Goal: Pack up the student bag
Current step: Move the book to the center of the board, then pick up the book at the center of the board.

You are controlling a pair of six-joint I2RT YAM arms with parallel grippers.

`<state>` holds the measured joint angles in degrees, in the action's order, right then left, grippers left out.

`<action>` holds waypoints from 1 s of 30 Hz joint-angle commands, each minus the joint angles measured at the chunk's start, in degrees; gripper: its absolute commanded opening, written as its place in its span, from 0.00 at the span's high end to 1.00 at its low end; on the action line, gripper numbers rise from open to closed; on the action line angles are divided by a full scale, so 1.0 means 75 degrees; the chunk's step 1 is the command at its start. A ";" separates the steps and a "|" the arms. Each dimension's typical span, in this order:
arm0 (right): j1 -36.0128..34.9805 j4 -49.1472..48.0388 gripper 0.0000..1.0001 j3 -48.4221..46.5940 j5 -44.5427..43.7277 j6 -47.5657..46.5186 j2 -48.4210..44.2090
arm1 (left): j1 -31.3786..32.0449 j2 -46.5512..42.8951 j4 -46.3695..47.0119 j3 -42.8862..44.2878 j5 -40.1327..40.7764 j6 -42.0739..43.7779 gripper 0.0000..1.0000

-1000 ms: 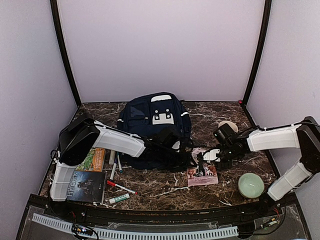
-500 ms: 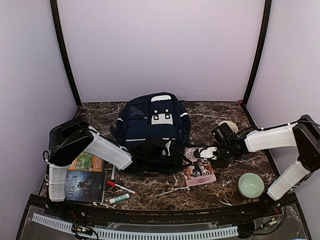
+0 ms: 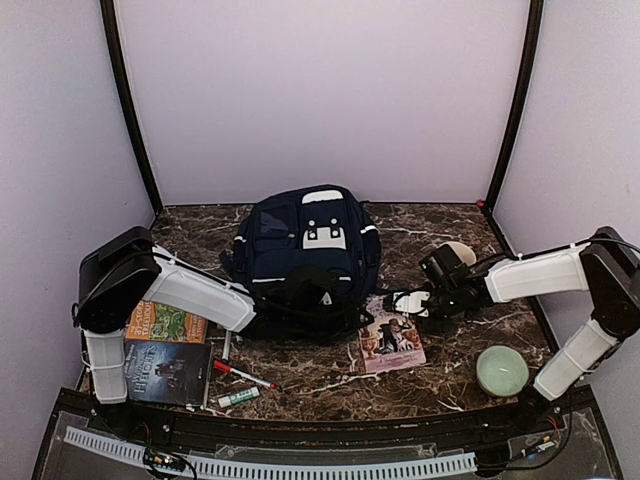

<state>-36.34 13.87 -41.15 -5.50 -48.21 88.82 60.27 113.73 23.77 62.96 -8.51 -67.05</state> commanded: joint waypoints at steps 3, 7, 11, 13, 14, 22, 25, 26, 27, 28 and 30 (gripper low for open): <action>0.0229 0.2132 0.68 0.0165 0.0062 0.0352 -0.0468 | 0.0062 -0.0514 -0.1524 0.0314 0.0085 -0.0029 0.40; 0.0435 0.3019 0.65 -0.0442 0.0618 0.0878 -0.0940 | 0.0062 -0.0268 -0.1277 0.0267 -0.0141 -0.0292 0.39; 0.0430 0.3303 0.55 -0.0939 0.1789 0.2085 -0.1127 | 0.0062 -0.0043 -0.1168 0.0357 -0.0183 -0.0437 0.38; 0.0432 0.3205 0.50 -0.1062 0.2398 0.2765 -0.1058 | 0.0050 0.0010 -0.1125 0.0380 -0.0131 -0.0577 0.38; 0.0428 0.3136 0.48 -0.1117 0.2580 0.3072 -0.0957 | 0.0050 0.0017 -0.1053 0.0328 -0.0051 -0.0677 0.38; 0.0598 0.2437 0.42 -0.1267 0.2857 0.4665 -0.0162 | 0.0015 0.0412 -0.1533 0.0775 0.0083 -0.0807 0.38; 0.0626 0.2304 0.45 -0.1304 0.2643 0.4721 0.0188 | 0.0004 0.0571 -0.1710 0.0813 0.0127 -0.0968 0.37; 0.0626 0.2256 0.47 -0.1300 0.2539 0.4736 0.0264 | -0.0013 0.0634 -0.1693 0.0781 0.0102 -0.1060 0.37; 0.0638 0.2228 0.49 -0.1305 0.2487 0.4748 0.0461 | -0.0034 0.0702 -0.1640 0.0748 0.0023 -0.1148 0.37; 0.0638 0.2194 0.51 -0.1304 0.2481 0.4766 0.0599 | -0.0051 0.0789 -0.1566 0.0743 -0.0060 -0.1253 0.38; 0.0638 0.2168 0.59 -0.1311 0.2586 0.4769 0.0863 | -0.0096 0.0957 -0.1349 0.0746 -0.0207 -0.1328 0.37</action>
<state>-31.81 32.10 -49.78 13.69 -14.61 92.03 60.40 117.75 14.33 68.25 -8.75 -74.50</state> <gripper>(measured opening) 0.474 0.625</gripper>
